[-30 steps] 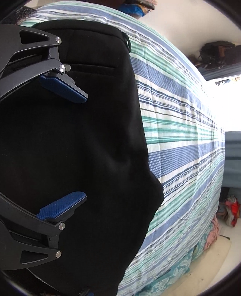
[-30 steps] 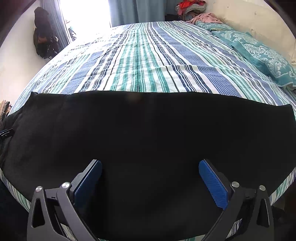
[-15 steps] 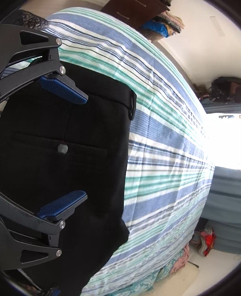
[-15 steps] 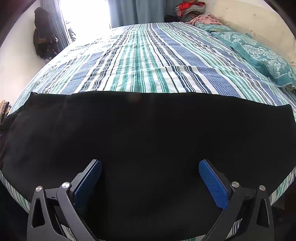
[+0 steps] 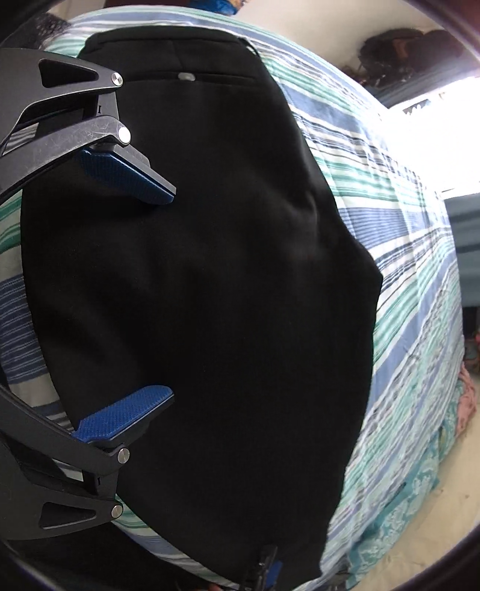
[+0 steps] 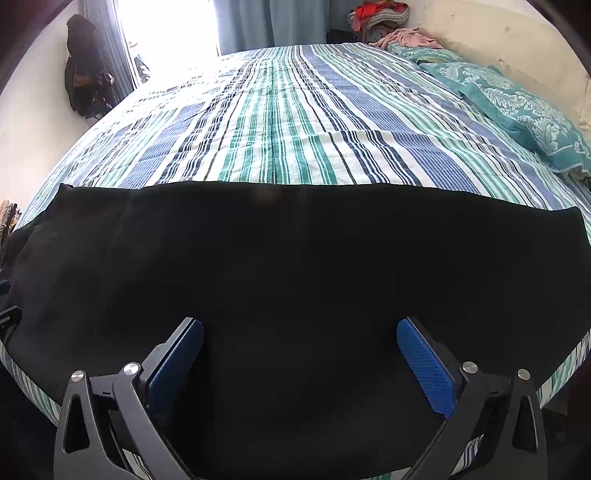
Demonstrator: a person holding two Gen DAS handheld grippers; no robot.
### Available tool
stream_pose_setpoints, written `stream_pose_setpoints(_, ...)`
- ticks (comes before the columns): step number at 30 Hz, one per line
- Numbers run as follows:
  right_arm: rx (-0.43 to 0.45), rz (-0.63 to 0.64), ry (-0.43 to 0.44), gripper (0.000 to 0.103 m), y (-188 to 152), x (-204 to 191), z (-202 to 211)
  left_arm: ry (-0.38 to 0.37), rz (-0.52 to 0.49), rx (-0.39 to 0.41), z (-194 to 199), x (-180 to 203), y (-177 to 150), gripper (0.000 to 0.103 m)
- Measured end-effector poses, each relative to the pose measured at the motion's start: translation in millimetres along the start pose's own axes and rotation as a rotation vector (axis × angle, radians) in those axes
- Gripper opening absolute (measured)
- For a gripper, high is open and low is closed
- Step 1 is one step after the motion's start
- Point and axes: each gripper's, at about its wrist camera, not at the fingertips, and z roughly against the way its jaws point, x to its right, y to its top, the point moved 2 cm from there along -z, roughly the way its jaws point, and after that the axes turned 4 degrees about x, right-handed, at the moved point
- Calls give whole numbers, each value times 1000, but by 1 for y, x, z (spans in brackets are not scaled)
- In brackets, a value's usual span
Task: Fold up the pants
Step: 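Grasp the pant leg ends with the right tool and lift them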
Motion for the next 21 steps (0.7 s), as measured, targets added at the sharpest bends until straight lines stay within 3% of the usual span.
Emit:
stream_pose_setpoints(4,-2,0,0,103,1,0,0,18,-10,-20,9,1,4,99)
stream_pose_setpoints(9,-5,-2,-2,103,2,0,0,-9,76,69,25,3,30,99)
stream_pose_setpoints(14,-30,14,61,103,5,7,3,26,159,79,-9,5,58,99)
stream_pose_setpoints(17,-78,48,92,103,17,25,0,71,158,29,-41,1,55,103)
stream_pose_setpoints(21,-194,97,79,103,37,84,-14,69,155,104,-38,1,46,103)
